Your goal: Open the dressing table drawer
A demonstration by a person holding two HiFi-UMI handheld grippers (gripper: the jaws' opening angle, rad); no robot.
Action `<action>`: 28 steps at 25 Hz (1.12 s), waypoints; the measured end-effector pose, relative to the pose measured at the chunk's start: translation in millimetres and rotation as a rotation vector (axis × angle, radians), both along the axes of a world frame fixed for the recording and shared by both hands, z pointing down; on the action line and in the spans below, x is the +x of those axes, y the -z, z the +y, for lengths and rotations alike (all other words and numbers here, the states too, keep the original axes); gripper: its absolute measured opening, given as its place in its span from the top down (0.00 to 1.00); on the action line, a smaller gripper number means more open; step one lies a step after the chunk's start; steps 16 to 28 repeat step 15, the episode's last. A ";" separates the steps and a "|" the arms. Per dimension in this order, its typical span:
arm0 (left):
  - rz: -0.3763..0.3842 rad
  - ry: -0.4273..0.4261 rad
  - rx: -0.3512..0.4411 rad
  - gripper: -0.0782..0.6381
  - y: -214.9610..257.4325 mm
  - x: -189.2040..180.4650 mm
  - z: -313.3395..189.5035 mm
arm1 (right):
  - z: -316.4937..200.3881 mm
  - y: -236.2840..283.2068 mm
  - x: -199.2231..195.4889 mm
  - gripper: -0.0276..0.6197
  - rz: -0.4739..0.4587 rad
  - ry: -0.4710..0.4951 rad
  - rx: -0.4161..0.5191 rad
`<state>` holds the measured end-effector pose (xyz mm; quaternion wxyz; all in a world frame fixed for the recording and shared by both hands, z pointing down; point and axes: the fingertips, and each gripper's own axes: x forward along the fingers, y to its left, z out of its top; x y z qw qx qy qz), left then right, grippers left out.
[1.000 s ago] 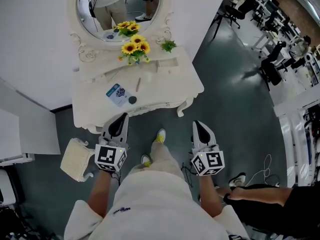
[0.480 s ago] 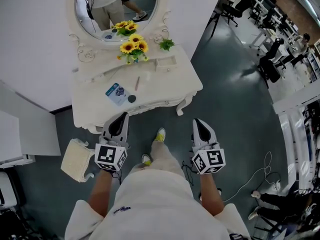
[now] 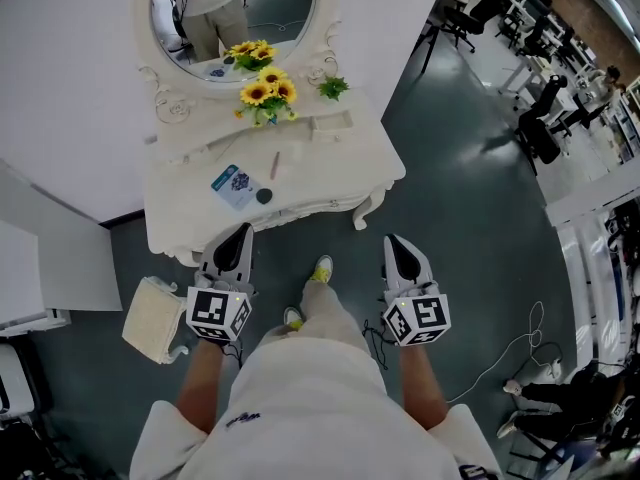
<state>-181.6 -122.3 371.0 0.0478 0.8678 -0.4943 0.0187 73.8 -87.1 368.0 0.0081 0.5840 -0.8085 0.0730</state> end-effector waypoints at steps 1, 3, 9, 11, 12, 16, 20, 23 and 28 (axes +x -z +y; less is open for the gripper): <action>0.003 0.002 -0.001 0.88 0.4 -0.5 0.3 | 0.1 0.4 -0.1 0.94 0.000 0.001 0.000; 0.005 0.005 -0.002 0.88 0.9 -1.2 0.2 | -0.5 1.0 -0.3 0.94 0.000 0.002 -0.001; 0.005 0.007 -0.006 0.88 -0.6 -1.7 1.6 | -0.5 2.1 -0.2 0.94 0.004 0.005 0.001; 0.004 0.006 -0.007 0.88 -1.3 -0.6 2.2 | 0.3 1.7 0.8 0.94 0.005 0.005 0.001; 0.004 0.005 -0.007 0.88 -1.7 0.2 2.2 | 0.4 1.3 1.6 0.94 0.005 0.004 0.000; 0.003 0.001 -0.008 0.88 -2.8 3.1 1.9 | 0.2 -0.1 4.6 0.94 0.005 0.002 -0.003; 0.003 0.001 -0.008 0.88 -2.8 3.1 1.9 | 0.2 -0.1 4.6 0.94 0.005 0.002 -0.003; 0.003 0.001 -0.008 0.88 -2.8 3.1 1.9 | 0.2 -0.1 4.6 0.94 0.005 0.002 -0.003; 0.003 0.001 -0.008 0.88 -2.8 3.1 1.9 | 0.2 -0.1 4.6 0.94 0.005 0.002 -0.003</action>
